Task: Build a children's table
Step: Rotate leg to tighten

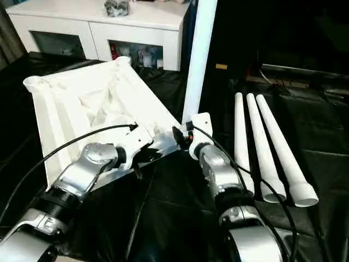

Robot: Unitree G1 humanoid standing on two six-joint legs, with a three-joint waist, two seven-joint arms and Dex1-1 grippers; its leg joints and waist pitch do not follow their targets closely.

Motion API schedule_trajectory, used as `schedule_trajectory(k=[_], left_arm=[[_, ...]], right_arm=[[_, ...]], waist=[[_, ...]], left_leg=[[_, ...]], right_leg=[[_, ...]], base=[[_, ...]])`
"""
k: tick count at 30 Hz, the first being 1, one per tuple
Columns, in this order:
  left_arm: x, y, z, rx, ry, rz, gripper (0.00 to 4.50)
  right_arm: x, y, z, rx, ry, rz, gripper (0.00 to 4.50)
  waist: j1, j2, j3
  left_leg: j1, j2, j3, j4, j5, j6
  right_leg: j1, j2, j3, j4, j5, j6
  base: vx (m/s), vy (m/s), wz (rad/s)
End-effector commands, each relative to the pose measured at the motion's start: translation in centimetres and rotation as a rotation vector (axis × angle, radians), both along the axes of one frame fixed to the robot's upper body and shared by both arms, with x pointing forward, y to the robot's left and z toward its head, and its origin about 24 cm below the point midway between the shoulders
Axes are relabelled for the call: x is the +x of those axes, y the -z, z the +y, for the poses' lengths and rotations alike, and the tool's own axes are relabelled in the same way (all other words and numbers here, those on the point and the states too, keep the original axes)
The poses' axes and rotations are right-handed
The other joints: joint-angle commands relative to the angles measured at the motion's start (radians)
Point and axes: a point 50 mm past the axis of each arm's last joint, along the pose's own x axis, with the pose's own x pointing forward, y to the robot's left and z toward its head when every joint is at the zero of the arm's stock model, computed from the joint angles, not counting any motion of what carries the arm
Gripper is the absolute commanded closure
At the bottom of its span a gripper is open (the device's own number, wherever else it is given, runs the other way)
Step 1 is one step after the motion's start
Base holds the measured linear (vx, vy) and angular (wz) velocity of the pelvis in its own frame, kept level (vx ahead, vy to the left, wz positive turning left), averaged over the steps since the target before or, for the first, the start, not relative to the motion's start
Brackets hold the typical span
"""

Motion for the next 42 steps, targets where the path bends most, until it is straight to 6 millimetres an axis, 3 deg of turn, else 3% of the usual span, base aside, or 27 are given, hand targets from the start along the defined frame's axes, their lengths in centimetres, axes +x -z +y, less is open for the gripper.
schedule_trajectory(k=[1, 6, 11, 12, 19, 20, 22, 29, 37, 40, 41, 42], left_arm=[[0.1, -0.8, -1.5, -0.057, 0.025, -0.064, 4.5], [0.0, -1.2, -0.4, -0.062, 0.091, -0.075, 4.5], [-0.8, -1.3, 1.2, -0.074, 0.212, -0.043, 4.5], [-1.0, -1.4, 1.6, -0.083, 0.241, -0.031, 4.5], [-1.8, -1.5, 3.5, -0.101, 0.34, 0.024, 4.5], [-1.8, -1.5, 3.5, -0.101, 0.34, 0.024, 4.5], [-2.3, -1.5, 4.4, -0.095, 0.384, 0.051, 4.5], [-2.7, -1.3, 5.4, -0.07, 0.416, 0.074, 4.5], [-2.3, -1.2, 5.1, -0.081, 0.339, 0.064, 4.5], [-1.3, -1.0, 4.2, -0.076, 0.225, 0.039, 4.5], [-0.9, -0.9, 3.7, -0.075, 0.176, 0.03, 4.5], [-0.8, -0.9, 3.6, -0.076, 0.166, 0.029, 4.5]], right_arm=[[-0.9, 1.1, 2.0, -0.01, -0.113, 0.041, 0.85], [-1.3, 0.4, 0.8, -0.011, -0.244, -0.032, 0.72], [-3.3, 0.1, -0.9, -0.035, -0.51, -0.067, 0.72], [-3.7, 0.0, -1.1, -0.022, -0.555, -0.063, 0.72], [-5.9, -0.4, -2.4, -0.011, -0.777, -0.026, 0.72], [-5.9, -0.4, -2.4, -0.011, -0.777, -0.026, 0.97], [-6.4, -0.3, -2.7, -0.016, -0.832, -0.005, 1.06], [-6.7, -0.5, -2.7, -0.008, -0.86, 0.007, 1.66], [-6.4, -0.2, -2.1, 0.031, -0.768, 0.019, 1.72], [-5.1, 0.4, -1.7, 0.022, -0.582, 0.007, 1.72], [-4.5, 0.8, -1.6, 0.008, -0.493, 0.011, 1.72], [-4.4, 0.8, -1.6, 0.006, -0.475, 0.013, 1.72]], waist=[[0.005, -0.012, -0.046], [0.008, -0.011, -0.049], [0.012, -0.012, -0.049], [0.012, -0.006, -0.048], [0.017, -0.008, -0.045], [0.018, -0.008, -0.045], [0.022, -0.007, -0.045], [0.021, -0.005, -0.045], [0.022, -0.012, -0.044], [0.015, -0.018, -0.04], [0.011, -0.013, -0.038], [0.01, -0.014, -0.039]], left_leg=[[-0.005, 0.046, -0.011, -0.067, -0.111, 0.065], [-0.01, 0.045, -0.011, -0.064, -0.081, 0.088], [-0.01, 0.046, -0.01, -0.061, -0.08, 0.116], [-0.009, 0.049, -0.01, -0.063, -0.09, 0.118], [-0.006, 0.052, -0.009, -0.065, -0.115, 0.103], [-0.006, 0.052, -0.009, -0.065, -0.115, 0.102], [-0.005, 0.053, -0.01, -0.066, -0.114, 0.096], [-0.004, 0.053, -0.01, -0.067, -0.112, 0.085], [-0.003, 0.053, -0.009, -0.067, -0.103, 0.077], [-0.004, 0.051, -0.011, -0.07, -0.125, 0.057], [-0.001, 0.049, -0.012, -0.072, -0.137, 0.037], [-0.001, 0.049, -0.012, -0.072, -0.133, 0.032]], right_leg=[[0.052, -0.083, 0.045, -0.074, -0.168, -0.221], [0.056, -0.081, 0.044, -0.067, -0.101, -0.224], [0.057, -0.079, 0.043, -0.065, -0.064, -0.233], [0.054, -0.081, 0.043, -0.065, -0.072, -0.238], [0.052, -0.079, 0.043, -0.069, -0.115, -0.241], [0.052, -0.079, 0.043, -0.068, -0.118, -0.241], [0.052, -0.08, 0.043, -0.068, -0.125, -0.241], [0.051, -0.078, 0.043, -0.065, -0.1, -0.249], [0.051, -0.081, 0.044, -0.064, -0.094, -0.253], [0.05, -0.083, 0.045, -0.072, -0.171, -0.234], [0.048, -0.084, 0.045, -0.078, -0.239, -0.222], [0.048, -0.083, 0.045, -0.078, -0.245, -0.219]], base=[[0.0, 0.0, 0.0], [0.0, 0.0, 0.0], [0.0, 0.0, 0.0], [0.0, 0.0, 0.0], [0.0, 0.0, 0.0], [0.0, 0.0, 0.0], [0.0, 0.0, 0.0], [0.0, 0.0, 0.0], [0.0, 0.0, 0.0], [0.0, 0.0, 0.0], [0.0, 0.0, 0.0], [0.0, 0.0, 0.0]])
